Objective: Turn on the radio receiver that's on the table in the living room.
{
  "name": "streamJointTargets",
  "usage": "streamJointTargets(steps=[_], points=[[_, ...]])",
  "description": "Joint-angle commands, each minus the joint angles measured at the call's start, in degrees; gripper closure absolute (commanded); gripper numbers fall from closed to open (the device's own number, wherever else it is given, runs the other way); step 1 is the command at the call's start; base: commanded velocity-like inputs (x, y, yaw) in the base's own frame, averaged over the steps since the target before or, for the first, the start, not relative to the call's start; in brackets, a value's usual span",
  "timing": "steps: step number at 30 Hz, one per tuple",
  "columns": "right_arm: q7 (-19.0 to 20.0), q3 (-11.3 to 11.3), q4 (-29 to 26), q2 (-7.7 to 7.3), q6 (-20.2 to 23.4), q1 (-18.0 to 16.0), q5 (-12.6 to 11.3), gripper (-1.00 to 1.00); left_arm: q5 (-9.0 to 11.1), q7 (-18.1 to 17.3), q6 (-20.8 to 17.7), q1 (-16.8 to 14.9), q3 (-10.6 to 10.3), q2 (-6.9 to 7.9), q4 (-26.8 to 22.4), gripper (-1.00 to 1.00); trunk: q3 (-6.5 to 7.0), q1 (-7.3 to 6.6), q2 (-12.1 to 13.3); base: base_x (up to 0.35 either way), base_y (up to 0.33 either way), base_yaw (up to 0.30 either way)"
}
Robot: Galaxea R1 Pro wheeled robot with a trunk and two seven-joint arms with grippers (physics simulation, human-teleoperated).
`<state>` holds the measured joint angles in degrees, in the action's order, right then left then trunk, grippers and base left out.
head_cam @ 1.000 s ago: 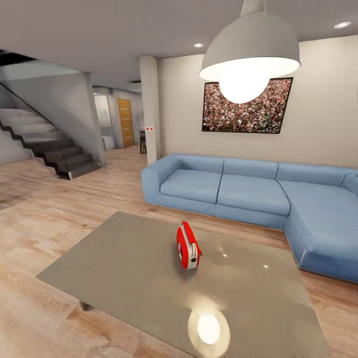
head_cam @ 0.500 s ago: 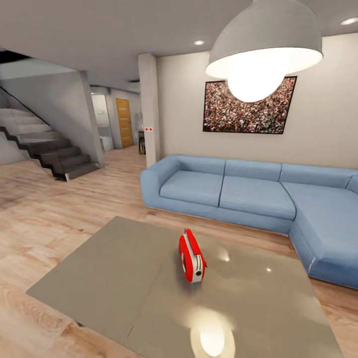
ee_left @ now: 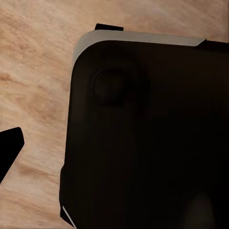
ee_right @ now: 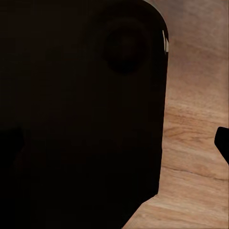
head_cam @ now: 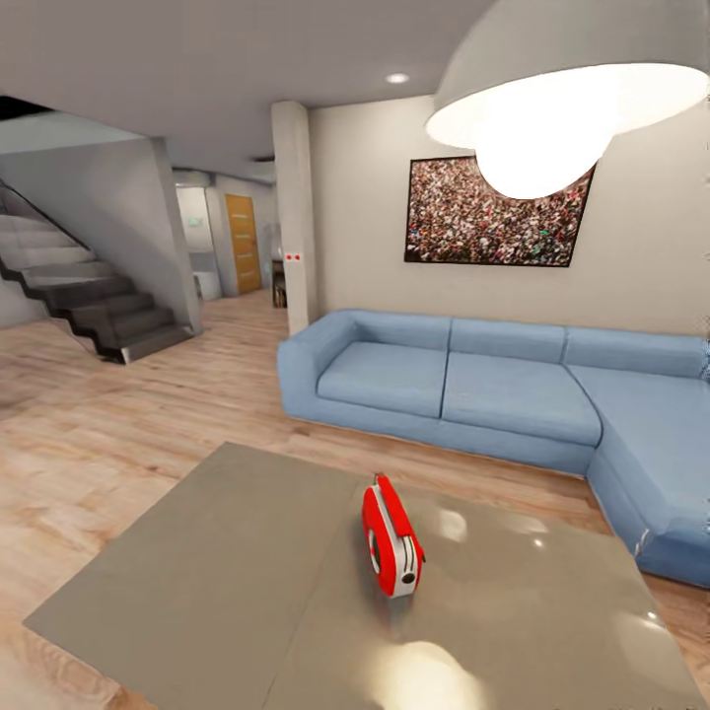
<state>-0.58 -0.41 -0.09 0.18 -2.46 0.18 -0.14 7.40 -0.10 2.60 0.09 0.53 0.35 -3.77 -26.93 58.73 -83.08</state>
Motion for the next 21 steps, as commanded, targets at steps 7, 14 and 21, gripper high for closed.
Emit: streamJointTargets(steps=[7, 14, 21], points=[[0.02, -0.02, 0.00, 0.00, 0.00, 0.00, -0.27, -1.00, -0.01, 0.02, 0.03, 0.00, 0.00, 0.00, -0.01, -1.00, 0.00, 0.00, 0.00, 0.032, 0.005, -0.240], [0.02, -0.03, 0.00, 0.00, 0.00, 0.00, -0.30, -1.00, -0.01, 0.05, 0.04, 0.00, 0.01, -0.06, -0.01, -1.00, 0.00, 0.00, 0.00, 0.003, 0.000, -0.281], [0.03, -0.03, 0.00, 0.00, 0.00, 0.00, -0.26, -1.00, -0.02, 0.02, 0.04, 0.00, 0.05, -0.09, -0.01, -1.00, 0.00, 0.00, 0.00, 0.000, 0.000, -0.285]])
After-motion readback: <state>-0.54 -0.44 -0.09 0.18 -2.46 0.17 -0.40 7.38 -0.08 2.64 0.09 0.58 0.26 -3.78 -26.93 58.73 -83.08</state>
